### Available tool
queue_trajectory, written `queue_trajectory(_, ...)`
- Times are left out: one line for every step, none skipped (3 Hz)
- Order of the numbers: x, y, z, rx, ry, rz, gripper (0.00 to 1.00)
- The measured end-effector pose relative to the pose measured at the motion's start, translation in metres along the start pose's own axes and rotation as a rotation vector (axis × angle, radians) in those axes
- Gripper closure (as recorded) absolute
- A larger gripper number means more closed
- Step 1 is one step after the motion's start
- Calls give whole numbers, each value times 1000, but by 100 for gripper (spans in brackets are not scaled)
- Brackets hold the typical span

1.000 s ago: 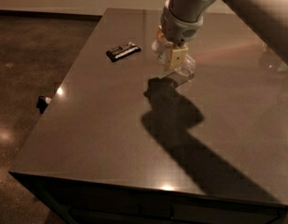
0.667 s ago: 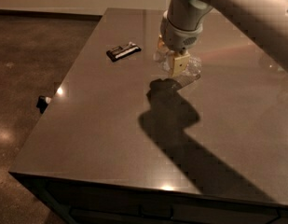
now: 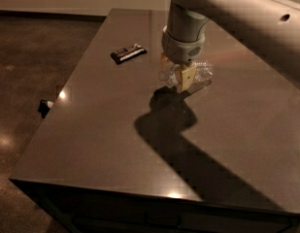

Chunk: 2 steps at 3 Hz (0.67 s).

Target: Knock water bottle over

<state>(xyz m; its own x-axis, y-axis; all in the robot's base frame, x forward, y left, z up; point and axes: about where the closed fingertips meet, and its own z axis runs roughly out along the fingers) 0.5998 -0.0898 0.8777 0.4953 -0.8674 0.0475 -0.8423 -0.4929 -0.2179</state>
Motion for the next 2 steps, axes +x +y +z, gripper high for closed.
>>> queue_trajectory(-6, 5, 6, -47, 4, -47, 39)
queue_trajectory(-12, 10, 12, -93, 1, -81, 17)
